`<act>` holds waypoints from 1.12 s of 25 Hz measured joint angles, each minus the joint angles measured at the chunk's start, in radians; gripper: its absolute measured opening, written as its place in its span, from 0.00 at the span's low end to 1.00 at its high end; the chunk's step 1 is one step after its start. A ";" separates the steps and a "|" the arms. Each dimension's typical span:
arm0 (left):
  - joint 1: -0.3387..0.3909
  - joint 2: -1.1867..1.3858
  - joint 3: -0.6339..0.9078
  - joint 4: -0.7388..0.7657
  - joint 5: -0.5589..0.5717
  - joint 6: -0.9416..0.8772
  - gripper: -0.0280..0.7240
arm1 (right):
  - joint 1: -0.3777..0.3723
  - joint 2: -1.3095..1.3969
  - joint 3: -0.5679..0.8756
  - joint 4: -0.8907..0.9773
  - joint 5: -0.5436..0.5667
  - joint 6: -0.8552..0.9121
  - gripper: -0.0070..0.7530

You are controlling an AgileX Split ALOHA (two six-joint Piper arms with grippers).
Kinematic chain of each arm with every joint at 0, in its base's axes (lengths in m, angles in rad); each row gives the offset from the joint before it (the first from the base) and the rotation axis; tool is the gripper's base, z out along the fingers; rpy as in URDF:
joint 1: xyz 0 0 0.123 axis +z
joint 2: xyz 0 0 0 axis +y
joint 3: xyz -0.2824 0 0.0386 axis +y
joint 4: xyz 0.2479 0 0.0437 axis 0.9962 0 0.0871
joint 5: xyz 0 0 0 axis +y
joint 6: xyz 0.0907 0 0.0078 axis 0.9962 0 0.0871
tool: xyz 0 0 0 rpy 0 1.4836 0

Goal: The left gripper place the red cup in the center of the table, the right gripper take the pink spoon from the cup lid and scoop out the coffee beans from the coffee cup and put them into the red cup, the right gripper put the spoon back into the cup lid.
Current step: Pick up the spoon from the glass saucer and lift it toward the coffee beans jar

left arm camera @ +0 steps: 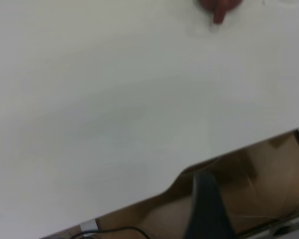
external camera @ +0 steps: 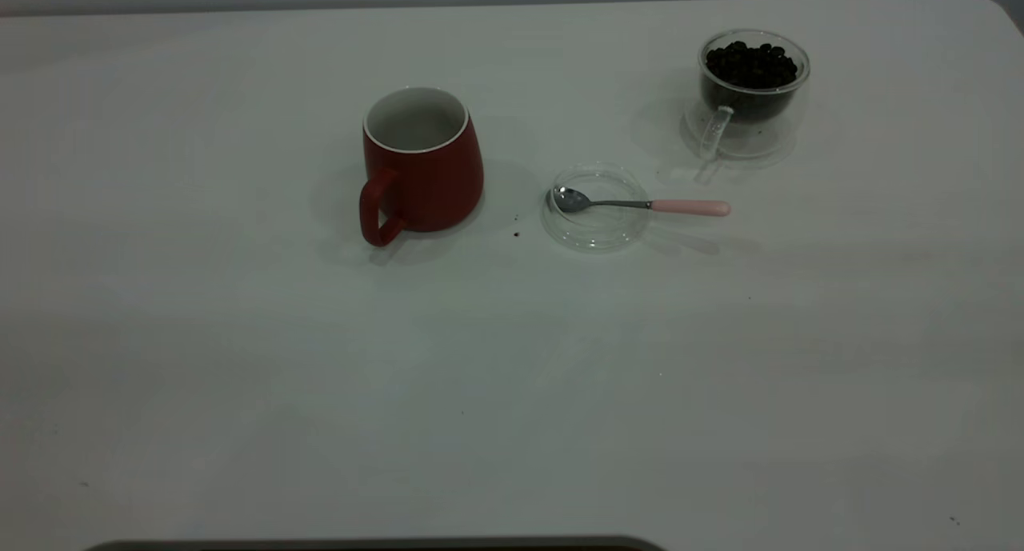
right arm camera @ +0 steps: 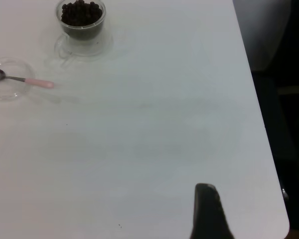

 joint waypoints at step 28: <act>0.139 -0.012 0.087 -0.005 -0.021 0.001 0.79 | 0.000 0.000 0.000 0.000 0.000 0.000 0.68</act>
